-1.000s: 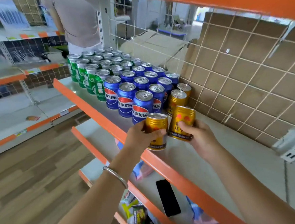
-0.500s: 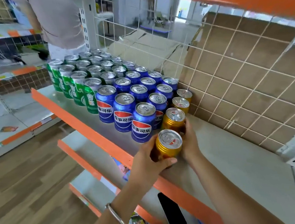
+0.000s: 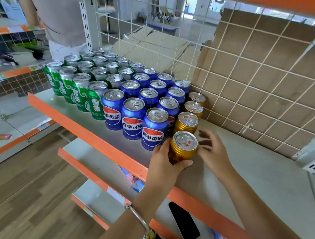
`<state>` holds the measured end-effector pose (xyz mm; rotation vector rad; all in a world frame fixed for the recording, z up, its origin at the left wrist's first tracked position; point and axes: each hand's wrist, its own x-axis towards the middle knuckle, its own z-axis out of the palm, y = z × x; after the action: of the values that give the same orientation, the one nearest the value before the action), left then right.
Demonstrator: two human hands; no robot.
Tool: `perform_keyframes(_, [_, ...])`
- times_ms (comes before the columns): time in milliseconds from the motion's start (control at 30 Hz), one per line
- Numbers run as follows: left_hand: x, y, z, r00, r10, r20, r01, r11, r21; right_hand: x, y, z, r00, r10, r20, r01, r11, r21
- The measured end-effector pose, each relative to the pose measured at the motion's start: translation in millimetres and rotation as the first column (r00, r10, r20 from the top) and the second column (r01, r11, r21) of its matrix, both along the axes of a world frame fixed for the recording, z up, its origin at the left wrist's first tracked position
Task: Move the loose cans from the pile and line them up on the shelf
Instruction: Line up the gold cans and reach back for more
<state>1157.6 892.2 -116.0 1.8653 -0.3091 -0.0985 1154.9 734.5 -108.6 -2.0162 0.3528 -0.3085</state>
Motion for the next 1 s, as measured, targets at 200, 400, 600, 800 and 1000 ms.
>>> perform_keyframes(200, [-3, 6, 5, 0.998, 0.05, 0.024, -0.051, 0.997, 0.053, -17, 15, 4, 0.937, 0.3, -0.182, -0.317, 0.945, -0.078])
perform_keyframes(400, [-8, 16, 1, 0.993, 0.082, -0.08, -0.071, 0.989, 0.129, -10, 23, -3, 0.989, 0.078, -0.127, -0.089, 0.992, -0.087])
perform_keyframes(600, [3, 23, 4, 0.998, -0.002, -0.062, 0.02, 0.955, 0.297, -14, 43, -8, 0.998, 0.03, -0.06, -0.042, 0.977, -0.207])
perform_keyframes(800, [10, 28, 8, 0.985, -0.133, -0.105, 0.163, 0.916, 0.367, -24, 53, -12, 0.999, -0.025, 0.03, 0.028, 0.997, -0.078])
perform_keyframes(1000, [3, 24, 12, 0.962, -0.259, -0.092, 0.274, 0.883, 0.38, -24, 55, -7, 0.998, -0.056, -0.015, 0.055, 0.997, -0.058])
